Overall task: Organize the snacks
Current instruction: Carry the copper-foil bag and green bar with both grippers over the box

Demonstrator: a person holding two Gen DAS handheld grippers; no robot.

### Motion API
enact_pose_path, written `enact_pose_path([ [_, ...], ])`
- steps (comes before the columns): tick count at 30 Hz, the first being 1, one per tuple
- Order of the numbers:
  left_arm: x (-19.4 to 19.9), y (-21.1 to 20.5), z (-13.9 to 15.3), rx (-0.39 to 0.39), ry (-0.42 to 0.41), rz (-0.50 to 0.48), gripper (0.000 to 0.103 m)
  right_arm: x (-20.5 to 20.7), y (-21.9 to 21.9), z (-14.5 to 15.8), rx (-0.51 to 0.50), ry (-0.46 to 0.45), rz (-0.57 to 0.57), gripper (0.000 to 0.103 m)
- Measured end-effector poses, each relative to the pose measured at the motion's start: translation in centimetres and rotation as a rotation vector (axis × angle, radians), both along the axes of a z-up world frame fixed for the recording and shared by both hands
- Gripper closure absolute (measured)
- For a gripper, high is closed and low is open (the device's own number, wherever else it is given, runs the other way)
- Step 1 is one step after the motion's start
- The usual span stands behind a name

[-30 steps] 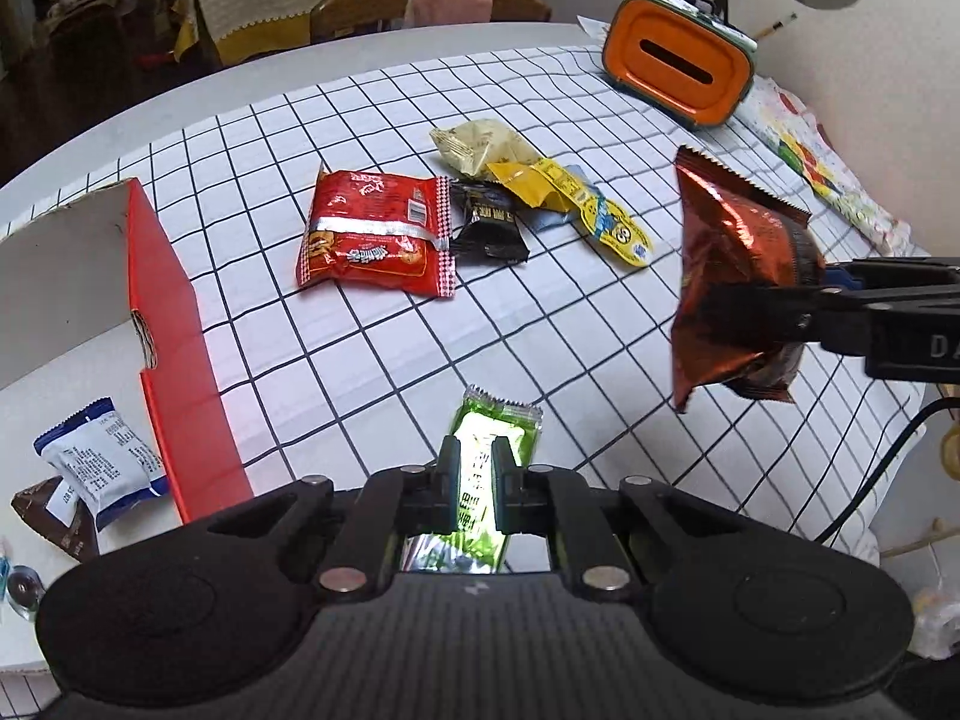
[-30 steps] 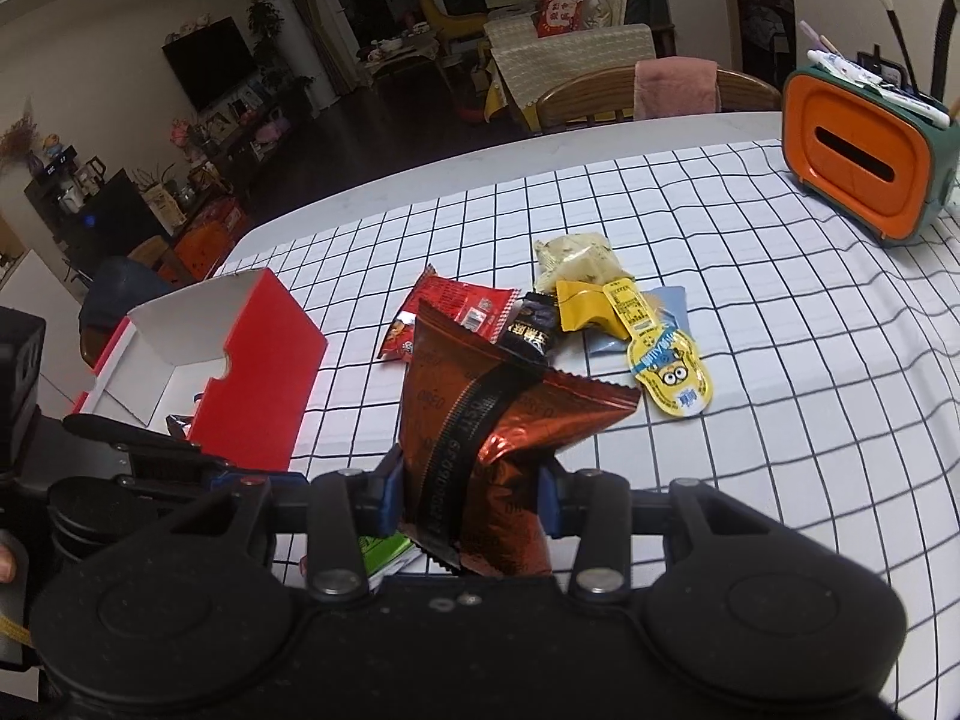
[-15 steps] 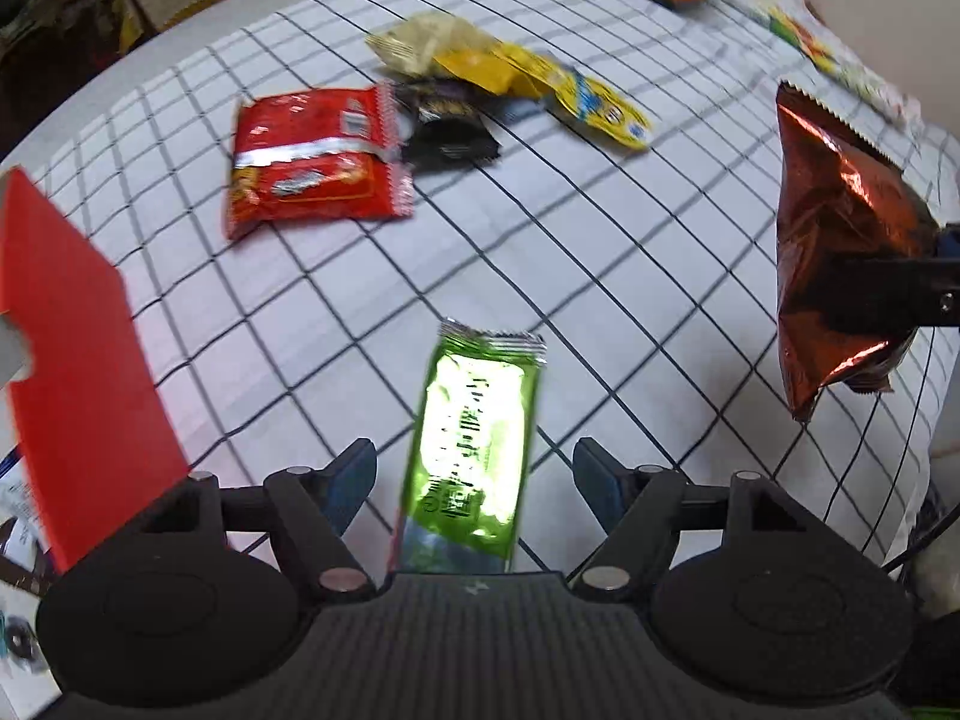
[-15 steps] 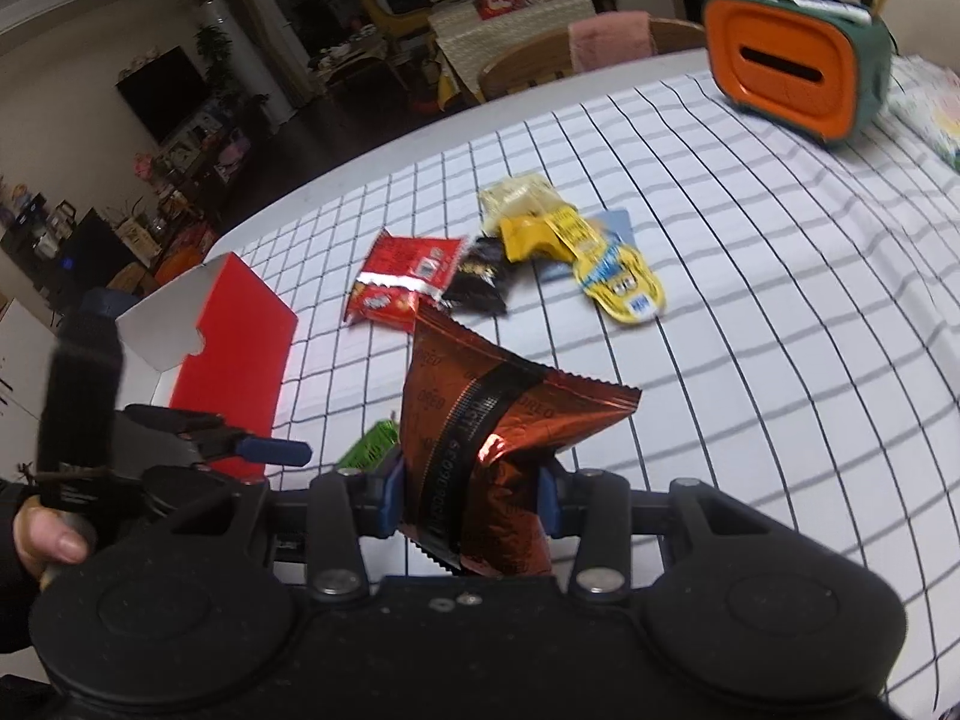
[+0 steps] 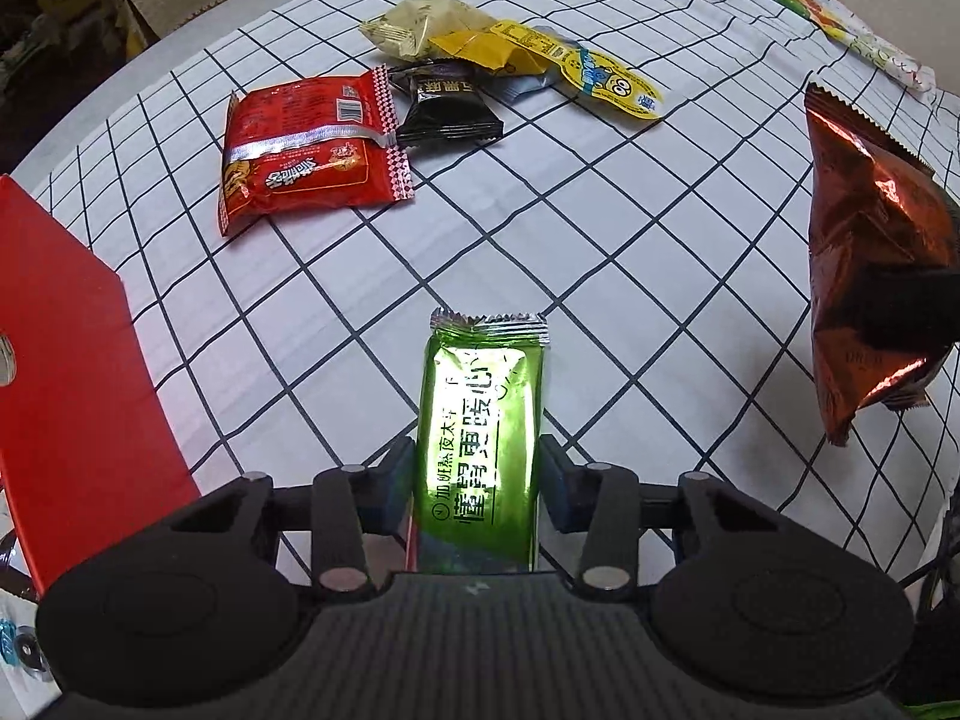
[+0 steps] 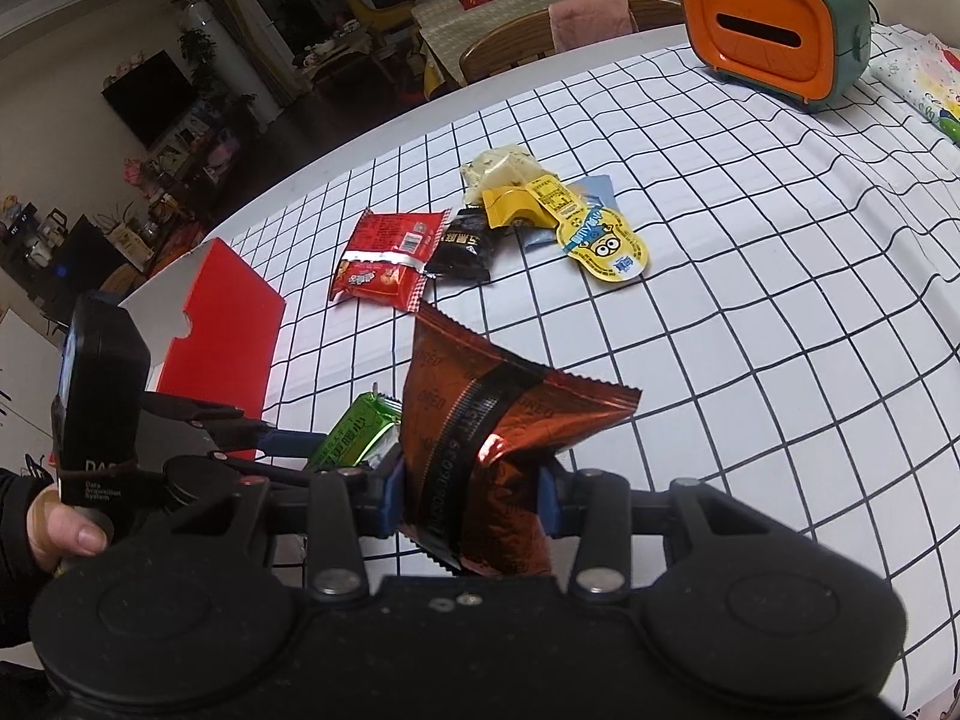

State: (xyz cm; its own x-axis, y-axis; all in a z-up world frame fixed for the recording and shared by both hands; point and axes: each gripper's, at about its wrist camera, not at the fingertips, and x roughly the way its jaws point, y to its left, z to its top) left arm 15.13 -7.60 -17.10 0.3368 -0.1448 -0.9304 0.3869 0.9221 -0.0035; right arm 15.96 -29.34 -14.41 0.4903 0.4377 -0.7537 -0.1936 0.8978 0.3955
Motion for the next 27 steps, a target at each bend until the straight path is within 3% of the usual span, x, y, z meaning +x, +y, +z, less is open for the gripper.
enact_pose_path([
  [10,-1.0,1.4,2.3,-0.058,-0.023,0.072,0.061,-0.5,0.5,0.7,-0.002,-0.019,-0.004,0.063],
  [18,-2.9,3.6,6.7,-0.116,-0.093,0.116,0.061,-1.0,1.4,2.3,-0.012,-0.058,0.003,0.063],
  [27,-4.9,7.9,11.9,-0.157,-0.205,0.188,0.061,-0.9,5.0,5.5,-0.044,-0.133,0.087,0.063],
])
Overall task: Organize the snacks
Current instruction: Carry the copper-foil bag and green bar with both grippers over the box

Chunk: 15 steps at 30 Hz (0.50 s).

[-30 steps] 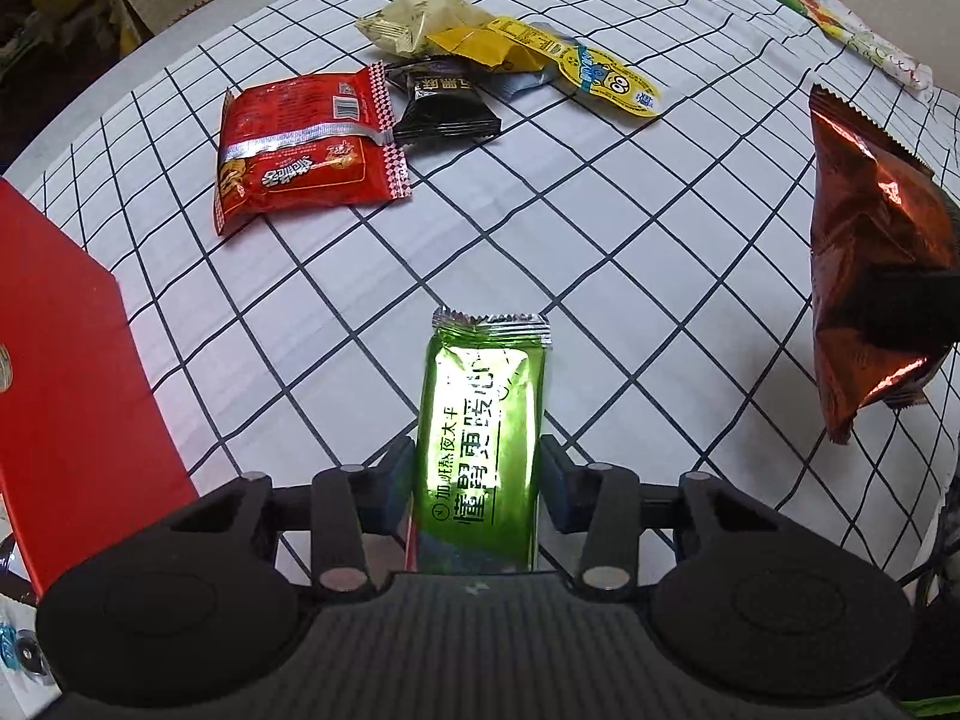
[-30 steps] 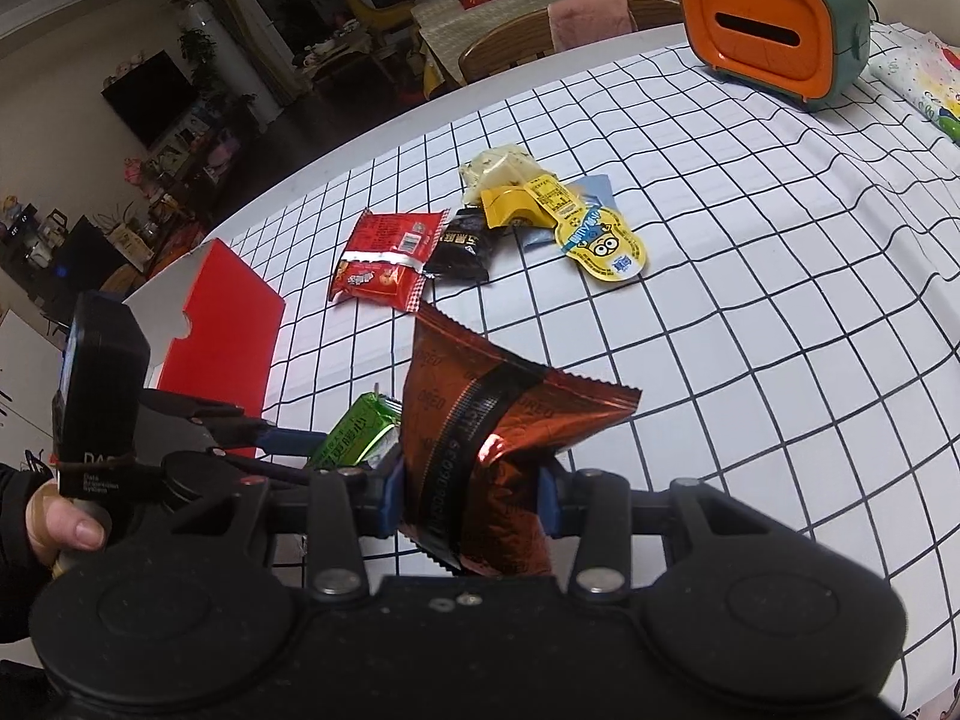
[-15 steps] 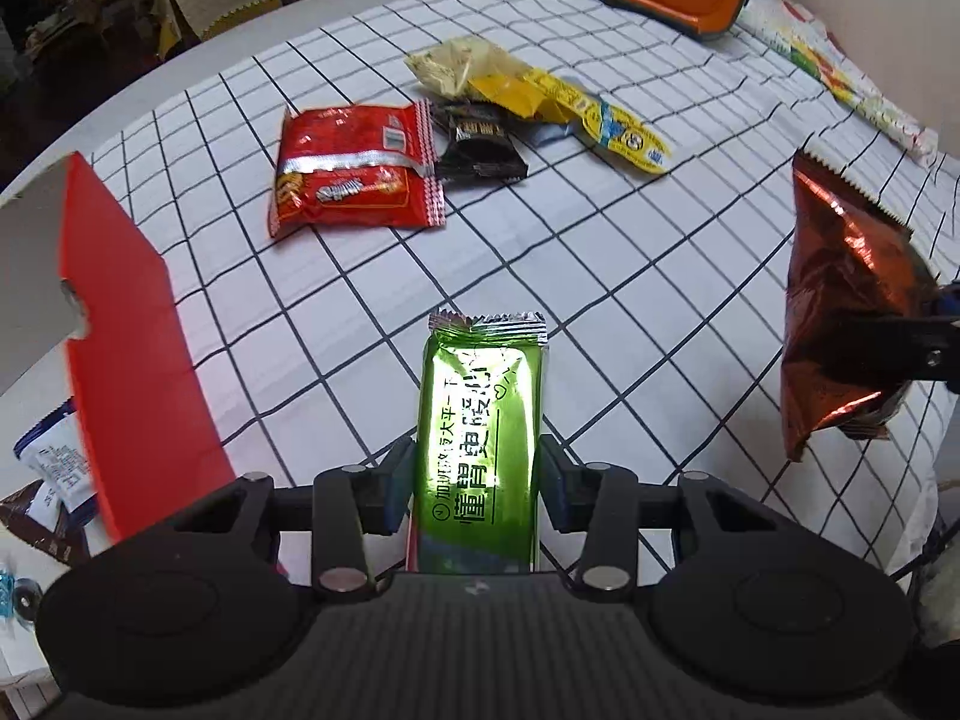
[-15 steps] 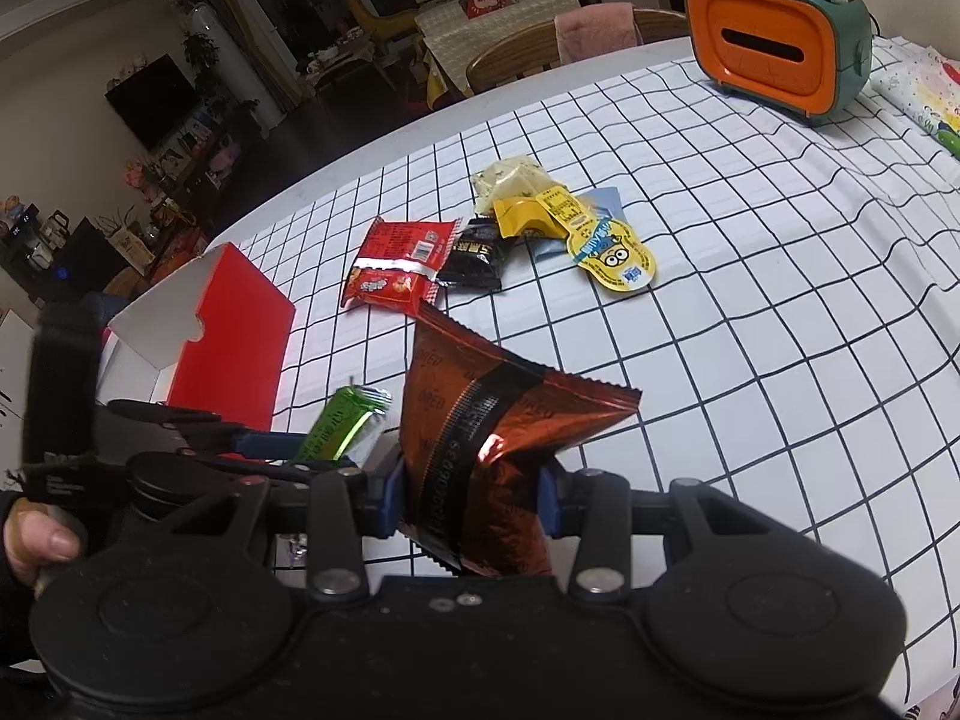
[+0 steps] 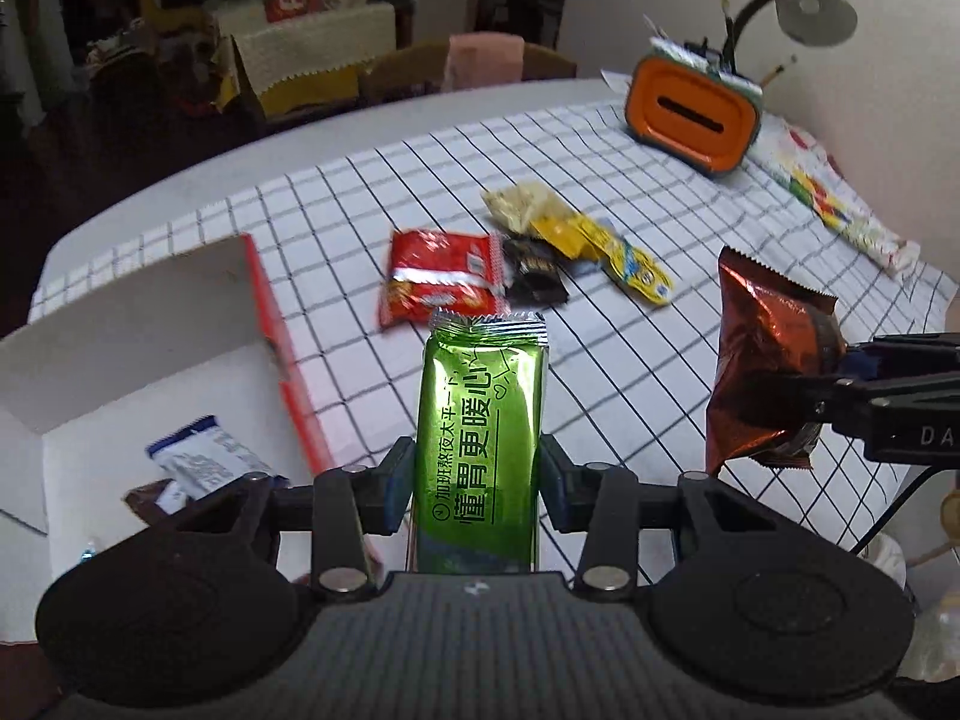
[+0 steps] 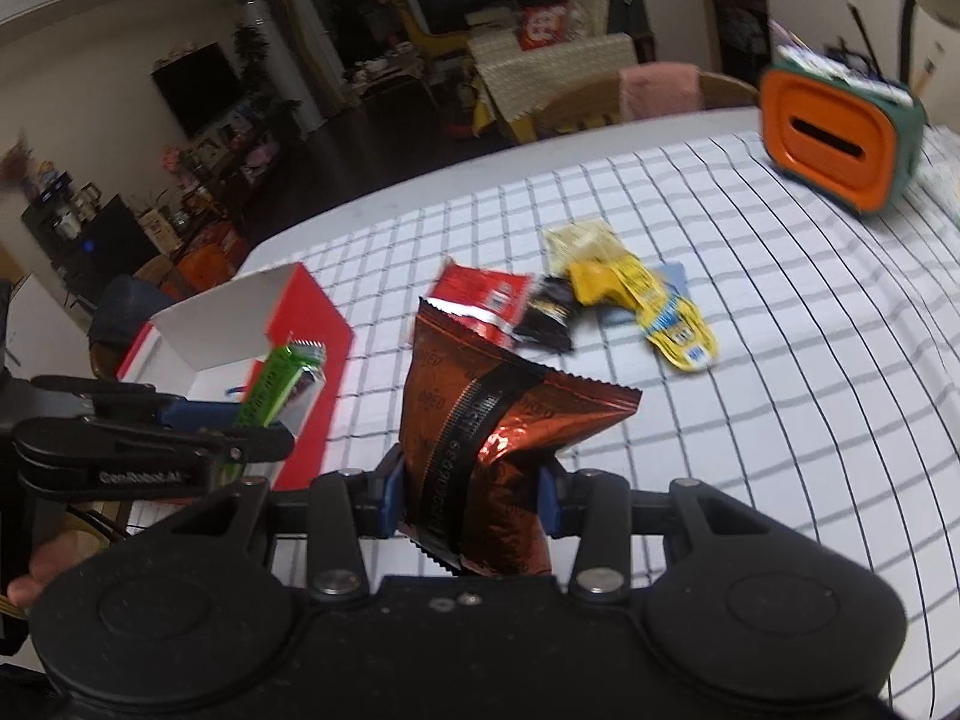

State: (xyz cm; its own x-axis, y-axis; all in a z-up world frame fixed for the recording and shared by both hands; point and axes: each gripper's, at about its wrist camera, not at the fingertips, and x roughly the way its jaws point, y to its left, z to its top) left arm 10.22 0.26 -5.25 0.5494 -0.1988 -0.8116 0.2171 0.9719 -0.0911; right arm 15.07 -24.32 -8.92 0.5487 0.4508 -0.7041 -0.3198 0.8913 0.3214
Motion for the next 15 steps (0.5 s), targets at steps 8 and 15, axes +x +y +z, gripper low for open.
enact_pose_path([
  [8,-0.9,5.5,2.3,0.010,-0.059,0.092,0.061,0.8,5.6,2.6,-0.032,-0.067,0.110,0.063],
  [15,-1.4,10.4,2.6,0.041,-0.083,0.173,0.061,1.8,11.6,3.4,-0.062,-0.097,0.215,0.063],
])
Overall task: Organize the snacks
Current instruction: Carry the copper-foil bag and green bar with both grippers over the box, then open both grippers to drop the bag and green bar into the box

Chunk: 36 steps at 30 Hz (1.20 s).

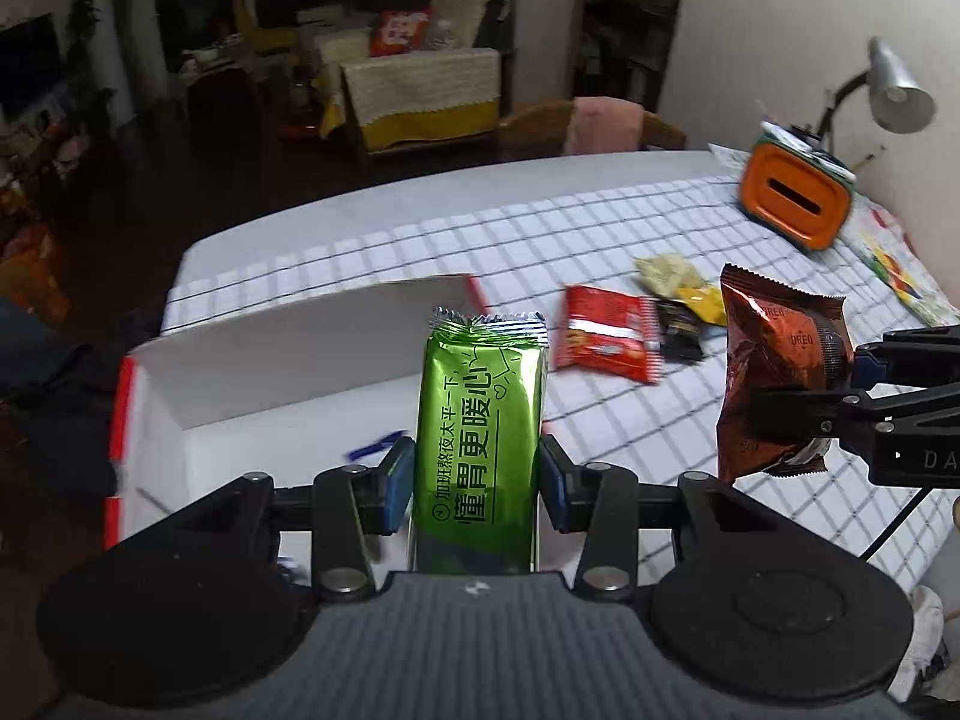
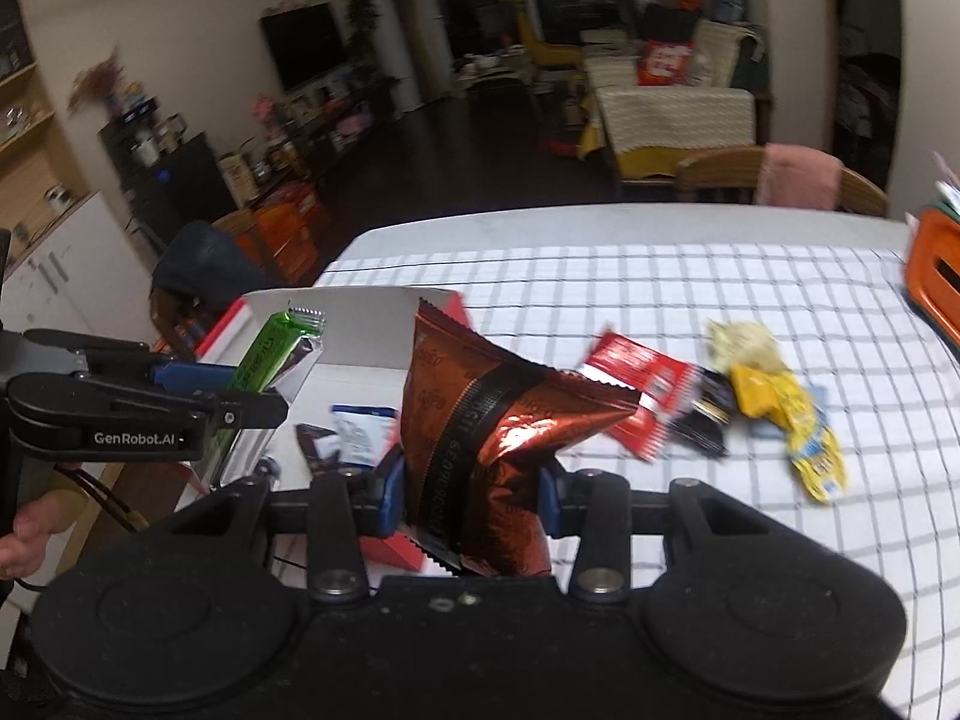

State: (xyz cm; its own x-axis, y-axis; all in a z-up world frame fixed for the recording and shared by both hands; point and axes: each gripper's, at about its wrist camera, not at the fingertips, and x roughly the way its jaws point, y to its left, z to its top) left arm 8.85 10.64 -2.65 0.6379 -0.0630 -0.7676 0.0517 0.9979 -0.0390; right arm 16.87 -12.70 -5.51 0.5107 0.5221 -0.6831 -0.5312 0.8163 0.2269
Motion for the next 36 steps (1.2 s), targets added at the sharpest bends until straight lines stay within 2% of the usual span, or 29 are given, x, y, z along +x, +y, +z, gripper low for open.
enact_pose_path([
  [9,0.9,6.5,-0.9,0.061,0.014,0.114,0.061,2.1,8.0,-0.3,-0.042,0.007,0.121,0.063],
  [16,2.7,10.8,-3.0,0.091,0.071,0.161,0.061,3.4,13.5,-2.2,-0.097,0.040,0.195,0.063],
  [24,4.7,11.7,-5.6,0.139,0.162,0.138,0.061,4.4,17.9,-6.0,-0.180,0.120,0.239,0.063],
  [36,5.7,11.2,-9.5,0.151,0.310,0.111,0.061,4.1,20.0,-9.0,-0.278,0.176,0.258,0.062],
])
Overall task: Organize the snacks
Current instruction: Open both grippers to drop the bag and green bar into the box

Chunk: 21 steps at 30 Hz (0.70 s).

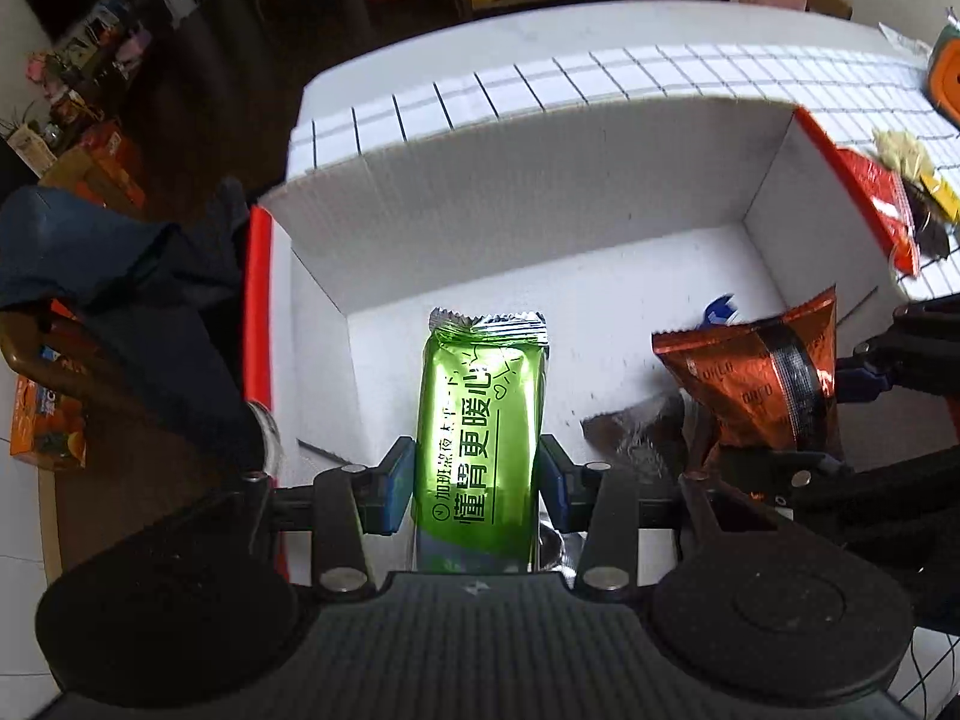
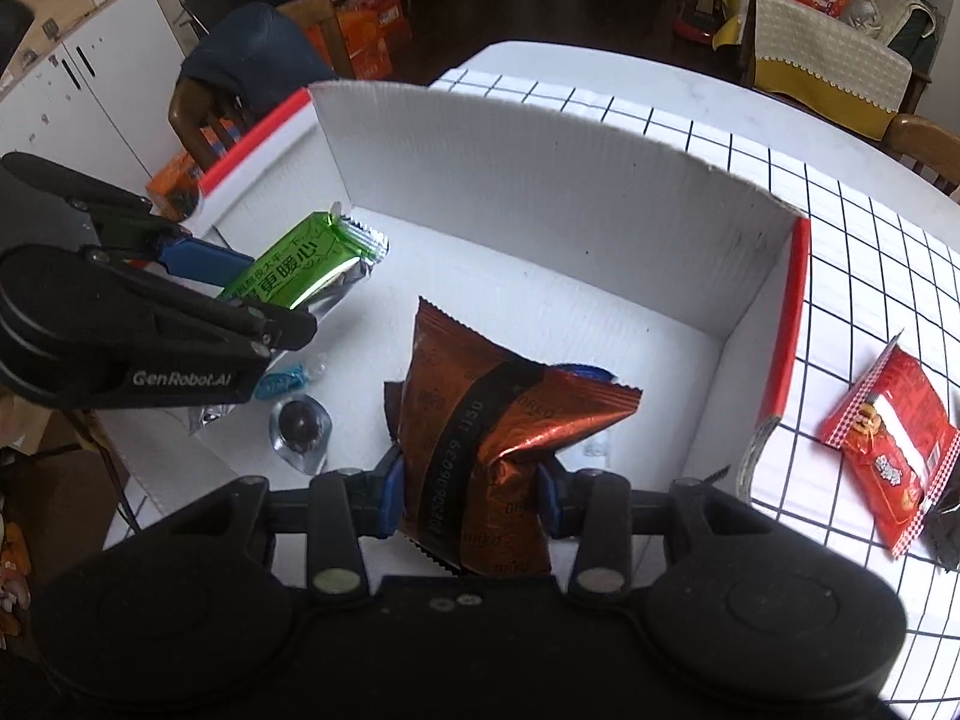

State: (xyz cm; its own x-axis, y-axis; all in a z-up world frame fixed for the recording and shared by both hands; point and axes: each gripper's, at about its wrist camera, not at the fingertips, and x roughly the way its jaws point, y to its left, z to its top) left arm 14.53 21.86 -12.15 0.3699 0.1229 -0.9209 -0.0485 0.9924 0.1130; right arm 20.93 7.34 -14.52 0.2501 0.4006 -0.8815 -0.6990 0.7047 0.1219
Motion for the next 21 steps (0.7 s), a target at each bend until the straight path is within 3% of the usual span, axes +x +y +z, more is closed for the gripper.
enact_pose_path([
  [8,-0.2,-0.4,-0.8,-0.005,0.017,-0.003,0.060,0.1,-0.2,-0.3,0.005,-0.001,-0.023,0.057],
  [21,-2.2,-0.6,1.4,-0.058,-0.044,-0.002,0.056,-0.6,-2.1,2.6,0.111,-0.037,-0.069,0.042],
])
